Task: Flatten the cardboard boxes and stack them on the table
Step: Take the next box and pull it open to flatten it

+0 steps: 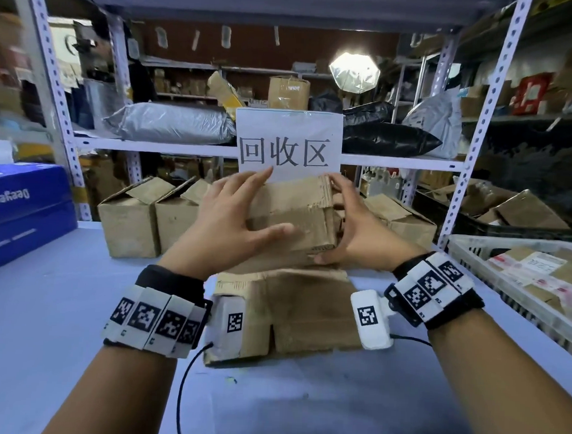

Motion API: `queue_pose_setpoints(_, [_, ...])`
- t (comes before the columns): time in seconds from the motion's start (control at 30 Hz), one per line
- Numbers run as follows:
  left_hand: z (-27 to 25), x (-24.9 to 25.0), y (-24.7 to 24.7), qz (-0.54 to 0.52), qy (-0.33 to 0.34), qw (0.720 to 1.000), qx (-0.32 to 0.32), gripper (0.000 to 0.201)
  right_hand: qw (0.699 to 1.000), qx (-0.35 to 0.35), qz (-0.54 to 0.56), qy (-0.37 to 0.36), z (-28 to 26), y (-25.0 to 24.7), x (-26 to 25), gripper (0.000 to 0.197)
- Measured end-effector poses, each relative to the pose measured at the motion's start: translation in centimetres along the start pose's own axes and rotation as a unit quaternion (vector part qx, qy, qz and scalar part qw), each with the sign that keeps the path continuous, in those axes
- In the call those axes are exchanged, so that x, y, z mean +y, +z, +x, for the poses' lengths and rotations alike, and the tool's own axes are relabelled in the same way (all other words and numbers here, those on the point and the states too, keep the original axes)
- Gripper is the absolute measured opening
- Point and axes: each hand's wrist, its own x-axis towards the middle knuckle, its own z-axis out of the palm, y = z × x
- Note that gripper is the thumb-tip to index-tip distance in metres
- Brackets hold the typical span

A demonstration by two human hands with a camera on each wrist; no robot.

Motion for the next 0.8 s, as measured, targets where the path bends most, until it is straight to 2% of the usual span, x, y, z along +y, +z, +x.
queue_pose_setpoints(0.1, [0.3,0.4,-1.4,0.038,-0.021,0.992,0.121,0.081,0.998,0.043,0.036,-0.015,-0.6,-1.4,-0.2,0.132])
queue_pose_setpoints(0.17, [0.6,0.5,-1.9,0.027,-0.060,0.981,0.184,0.081,0.995,0.067,0.067,-0.022,-0.7,-2.3,-0.4,0.132])
queue_pose_setpoints(0.2, [0.7,0.4,-2.0,-0.016,-0.083,0.977,0.195,0.083,0.994,0.078,0.074,-0.030,-0.7,-2.5,-0.6,0.131])
queue_pose_setpoints(0.3, [0.9,0.8,-2.2,-0.219,-0.141,0.954,0.148,0.092,0.989,0.102,0.081,-0.066,-0.6,-2.8,-0.9,0.130])
queue_pose_setpoints(0.33, [1.0,1.0,-2.1,-0.265,-0.145,0.944,0.132,0.088,0.989,0.095,0.088,-0.070,-0.7,-2.9,-0.7,0.130])
queue_pose_setpoints(0.4, [1.1,1.5,-1.7,-0.313,-0.136,0.932,0.126,0.064,0.989,0.061,0.122,-0.062,-0.8,-2.9,-0.4,0.128])
queue_pose_setpoints(0.47, [1.1,1.6,-1.4,-0.354,-0.136,0.917,0.126,0.052,0.980,0.034,0.191,-0.037,-1.1,-2.8,-0.5,0.106])
queue_pose_setpoints(0.53, [1.0,1.6,-1.1,-0.400,-0.142,0.899,0.105,0.055,0.962,0.040,0.270,-0.018,-1.0,-2.8,-0.2,0.078])
queue_pose_setpoints(0.57, [0.9,1.6,-0.9,-0.423,-0.138,0.891,0.091,0.061,0.956,0.055,0.286,-0.016,-0.9,-2.8,-0.2,0.072])
queue_pose_setpoints(0.7, [1.1,1.3,0.1,-0.456,-0.119,0.879,0.070,0.080,0.949,0.078,0.304,-0.030,-0.8,-2.8,-0.1,0.069])
queue_pose_setpoints(0.8, [1.5,0.9,0.6,-0.439,-0.117,0.887,0.082,0.084,0.954,0.072,0.290,-0.016,-0.9,-3.1,0.5,0.089])
